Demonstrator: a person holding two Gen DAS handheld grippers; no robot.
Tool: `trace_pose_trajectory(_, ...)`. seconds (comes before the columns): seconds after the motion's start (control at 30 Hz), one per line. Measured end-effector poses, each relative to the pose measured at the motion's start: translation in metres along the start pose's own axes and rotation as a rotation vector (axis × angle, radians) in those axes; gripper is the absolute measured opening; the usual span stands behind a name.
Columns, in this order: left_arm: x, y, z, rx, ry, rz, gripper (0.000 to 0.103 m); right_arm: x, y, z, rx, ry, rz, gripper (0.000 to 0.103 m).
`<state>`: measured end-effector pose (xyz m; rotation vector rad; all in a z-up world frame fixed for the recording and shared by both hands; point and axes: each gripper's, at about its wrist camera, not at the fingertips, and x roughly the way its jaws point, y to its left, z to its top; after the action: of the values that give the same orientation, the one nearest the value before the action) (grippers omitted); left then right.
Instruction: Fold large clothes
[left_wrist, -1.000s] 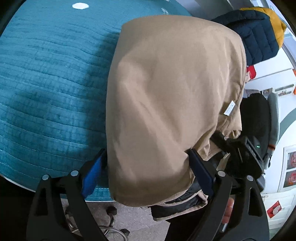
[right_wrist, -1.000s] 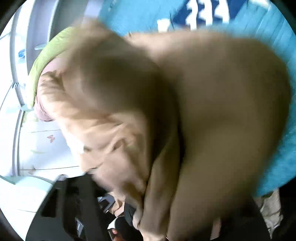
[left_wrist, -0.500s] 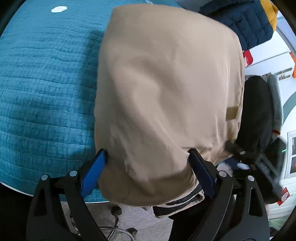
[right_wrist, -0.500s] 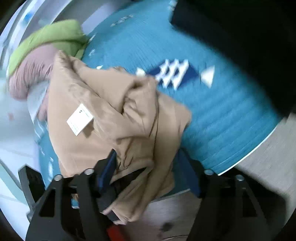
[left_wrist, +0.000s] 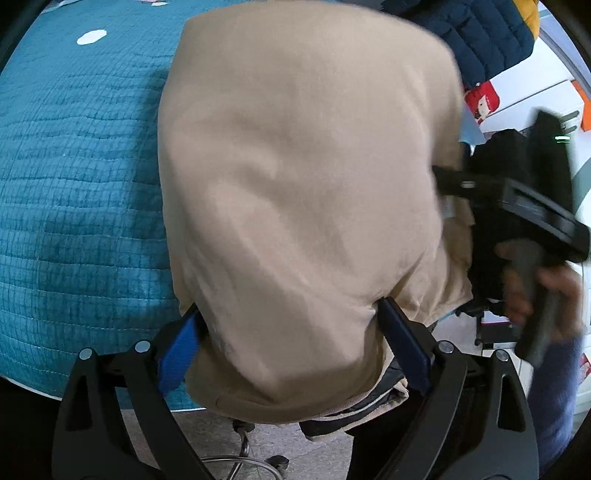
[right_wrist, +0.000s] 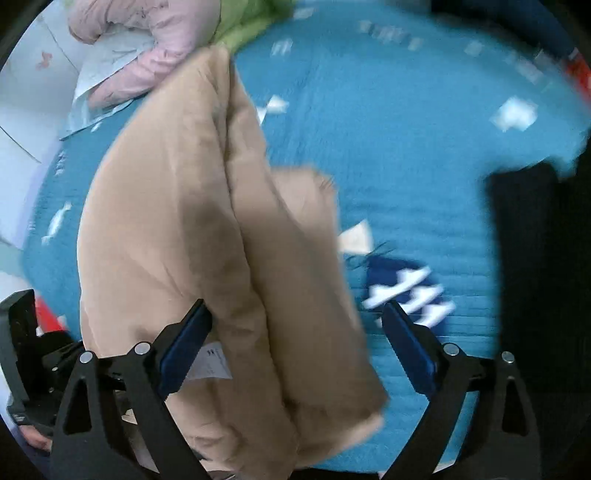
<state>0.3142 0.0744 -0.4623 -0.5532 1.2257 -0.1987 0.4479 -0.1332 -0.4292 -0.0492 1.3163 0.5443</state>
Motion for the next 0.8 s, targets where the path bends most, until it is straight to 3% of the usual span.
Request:
trace_pose_trajectory(0.13, -0.032, 0.034, 0.001, -0.056, -0.031, -0.1, 0.091, 0.031, -0.043, -0.002, 0.125, 0.076, 0.292, 0.09)
trace_pose_trajectory(0.23, -0.038, 0.047, 0.01, -0.114, -0.05, -0.124, 0.091, 0.053, -0.054, -0.009, 0.165, 0.113, 0.418, 0.091)
trace_pose_trajectory(0.37, -0.018, 0.047, 0.018, -0.121, -0.004, -0.12, 0.091, 0.055, -0.055, -0.012, 0.181, 0.081, 0.454, 0.083)
trace_pose_trajectory(0.4, -0.013, 0.047, 0.018, -0.134, -0.001, -0.122, 0.091, 0.055, -0.055, -0.013, 0.188, 0.08, 0.46, 0.079)
trace_pose_trajectory(0.43, -0.011, 0.046, 0.017, -0.132, -0.004, -0.122, 0.093, 0.053, -0.053, -0.01, 0.193, 0.078, 0.472, 0.063)
trace_pose_trajectory(0.5, -0.008, 0.038, 0.016, -0.108, -0.013, -0.106, 0.093, 0.045, -0.05, -0.013, 0.215, 0.08, 0.533, 0.057)
trace_pose_trajectory(0.57, -0.007, 0.032, 0.017, -0.097, -0.013, -0.096, 0.093, 0.04, -0.044, -0.011, 0.194, 0.07, 0.503, 0.062)
trace_pose_trajectory(0.6, -0.006, 0.03, 0.017, -0.097, -0.013, -0.091, 0.094, 0.045, -0.045, -0.011, 0.215, 0.067, 0.497, 0.075)
trace_pose_trajectory(0.63, -0.003, 0.024, 0.017, -0.097, -0.014, -0.089, 0.094, 0.051, -0.047, -0.011, 0.248, 0.059, 0.5, 0.082)
trace_pose_trajectory(0.7, 0.0, 0.016, 0.019, -0.09, -0.019, -0.071, 0.094, 0.053, -0.044, -0.016, 0.265, 0.038, 0.512, 0.083)
trace_pose_trajectory(0.77, 0.004, 0.003, 0.019, -0.072, -0.023, -0.056, 0.094, 0.05, -0.04, -0.016, 0.279, 0.03, 0.516, 0.069)
trace_pose_trajectory(0.8, 0.006, -0.005, 0.021, -0.069, -0.036, -0.046, 0.093, 0.047, -0.041, -0.017, 0.291, 0.023, 0.526, 0.054)
